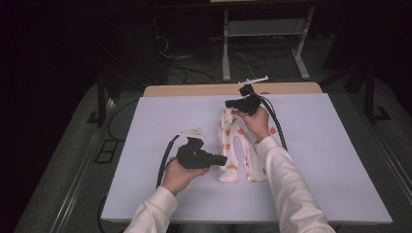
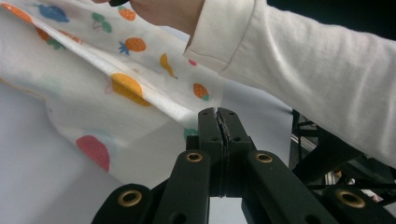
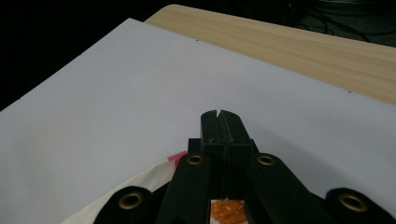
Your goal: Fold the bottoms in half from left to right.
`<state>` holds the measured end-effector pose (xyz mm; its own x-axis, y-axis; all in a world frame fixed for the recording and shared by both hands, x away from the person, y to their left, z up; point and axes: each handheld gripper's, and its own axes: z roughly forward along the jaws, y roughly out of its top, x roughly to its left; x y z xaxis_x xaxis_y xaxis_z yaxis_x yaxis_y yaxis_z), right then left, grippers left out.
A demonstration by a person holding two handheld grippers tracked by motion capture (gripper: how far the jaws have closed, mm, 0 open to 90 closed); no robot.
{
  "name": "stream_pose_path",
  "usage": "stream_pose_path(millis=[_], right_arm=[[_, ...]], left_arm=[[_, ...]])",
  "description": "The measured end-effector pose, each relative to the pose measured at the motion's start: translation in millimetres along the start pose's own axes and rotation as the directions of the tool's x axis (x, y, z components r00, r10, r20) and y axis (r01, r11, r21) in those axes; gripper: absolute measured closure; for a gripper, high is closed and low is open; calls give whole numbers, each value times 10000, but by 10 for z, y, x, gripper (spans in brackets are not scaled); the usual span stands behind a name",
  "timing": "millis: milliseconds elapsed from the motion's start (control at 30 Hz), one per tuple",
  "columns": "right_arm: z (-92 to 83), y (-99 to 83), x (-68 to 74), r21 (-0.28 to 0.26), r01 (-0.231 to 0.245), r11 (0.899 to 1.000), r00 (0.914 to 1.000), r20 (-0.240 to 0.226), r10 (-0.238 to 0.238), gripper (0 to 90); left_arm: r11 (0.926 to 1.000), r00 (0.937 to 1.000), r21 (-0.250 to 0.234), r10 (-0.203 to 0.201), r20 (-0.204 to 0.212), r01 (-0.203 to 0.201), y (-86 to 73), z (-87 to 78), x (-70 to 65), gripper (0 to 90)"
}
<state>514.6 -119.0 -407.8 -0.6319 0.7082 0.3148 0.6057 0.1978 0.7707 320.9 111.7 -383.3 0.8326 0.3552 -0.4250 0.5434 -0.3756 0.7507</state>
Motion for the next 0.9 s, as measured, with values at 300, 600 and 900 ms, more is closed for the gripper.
stream_pose_path(millis=[300,600,900], right_arm=[[-106,-8,-100,-32,25,10000,9999,-146,-25,885],[-178,-21,-212,-187,14,9998,9995,-330,-20,885],[-256,-45,-359,-206,-49,9998,9983,-574,37,884]], left_arm=[[10000,9997,68,51,250,-52,68,129,-34,889],[9999,9985,26,168,525,-170,193,283,-66,888],[9998,9958,-23,212,893,-211,304,457,-83,888]])
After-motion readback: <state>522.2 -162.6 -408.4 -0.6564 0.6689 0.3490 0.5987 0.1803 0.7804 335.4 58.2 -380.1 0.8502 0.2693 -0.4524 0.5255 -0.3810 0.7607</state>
